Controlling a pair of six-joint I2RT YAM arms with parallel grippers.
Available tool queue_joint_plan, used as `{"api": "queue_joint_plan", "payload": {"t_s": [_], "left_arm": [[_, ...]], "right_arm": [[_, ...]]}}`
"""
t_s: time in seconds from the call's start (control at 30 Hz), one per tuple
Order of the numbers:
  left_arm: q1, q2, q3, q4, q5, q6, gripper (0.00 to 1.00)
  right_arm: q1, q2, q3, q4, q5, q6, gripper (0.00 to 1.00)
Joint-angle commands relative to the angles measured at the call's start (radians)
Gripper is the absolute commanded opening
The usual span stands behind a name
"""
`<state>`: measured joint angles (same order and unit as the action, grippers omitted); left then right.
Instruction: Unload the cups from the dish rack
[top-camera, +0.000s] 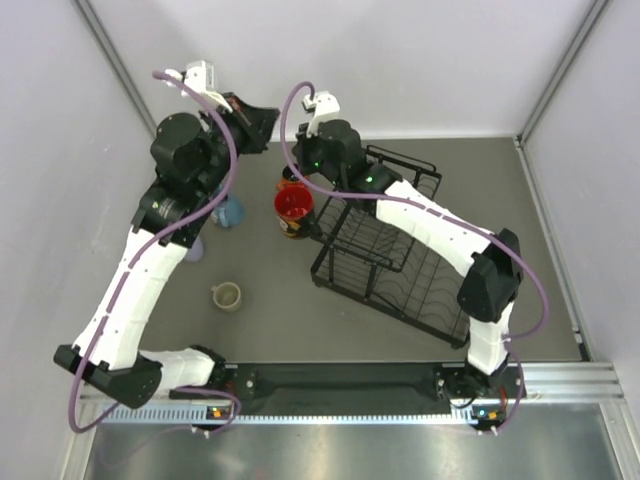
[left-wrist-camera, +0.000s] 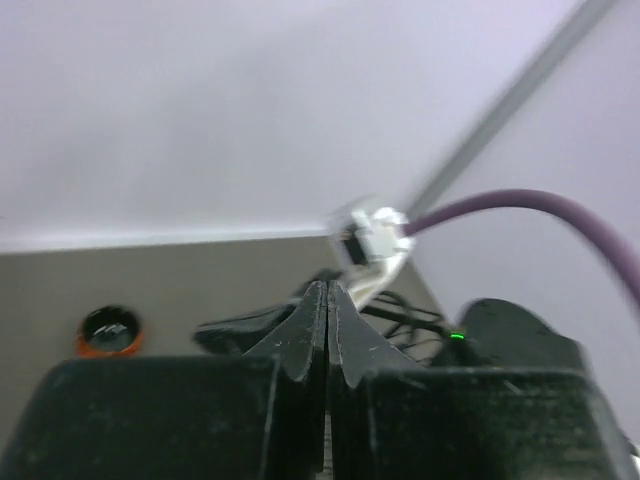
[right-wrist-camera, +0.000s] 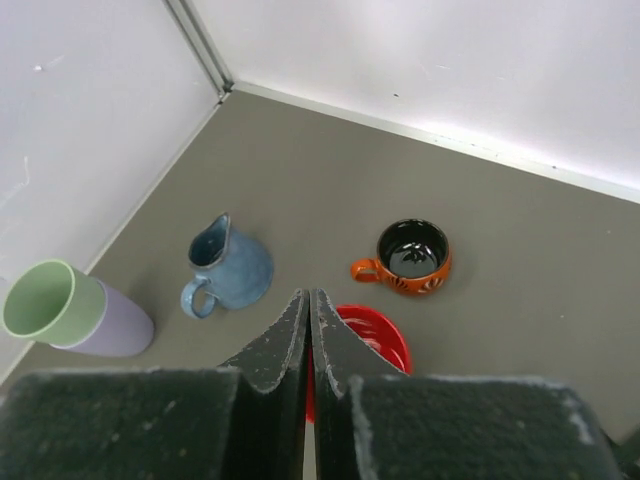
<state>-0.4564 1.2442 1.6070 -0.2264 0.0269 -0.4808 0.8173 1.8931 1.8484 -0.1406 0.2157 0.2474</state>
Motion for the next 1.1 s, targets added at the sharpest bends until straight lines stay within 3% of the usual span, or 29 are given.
{"api": "queue_joint_plan", "payload": {"t_s": [0.0,0.1,0.3,0.37,0.43,0.47,0.53,0.57,0.77,1.07], "left_arm": [[0.039,0.043,0.099,-0.231,-0.22,0.054,0.0],[0.135,0.084,0.113,-0.307,-0.151,0.018,0.0],[0.196,0.07,-0.016,-0.317,-0.09,-0.024,0.0],[0.202,0.075,-0.027,-0.346,-0.085,-0.025,0.16],[0.206,0.075,-0.067,-0.349,-0.052,-0.025,0.24],[0.206,0.075,-0.082,-0.349,-0.041,-0.025,0.34],[0.206,0.077,-0.137,-0.34,0.022,-0.025,0.41],[0.206,0.083,-0.159,-0.318,0.045,-0.034,0.46],[0.206,0.138,-0.304,-0.272,0.122,-0.097,0.48],[0.206,0.262,-0.449,-0.12,0.211,-0.168,0.52]], "right_arm": [[-0.018,-0.009,0.049,0.001,-0.011,0.045,0.0],[-0.03,-0.031,0.052,0.006,-0.041,0.033,0.0],[-0.072,-0.066,0.066,-0.017,-0.124,0.038,0.0],[-0.076,-0.083,0.066,-0.017,-0.16,0.032,0.01],[-0.079,-0.097,0.083,-0.019,-0.194,0.021,0.04],[-0.079,-0.101,0.09,-0.022,-0.211,0.015,0.09],[-0.079,-0.123,0.11,-0.037,-0.243,0.013,0.18],[-0.081,-0.135,0.112,-0.04,-0.257,0.01,0.27],[-0.081,-0.284,0.029,-0.063,-0.257,0.007,0.54],[-0.087,-0.515,-0.225,-0.03,-0.219,0.003,0.7]]}}
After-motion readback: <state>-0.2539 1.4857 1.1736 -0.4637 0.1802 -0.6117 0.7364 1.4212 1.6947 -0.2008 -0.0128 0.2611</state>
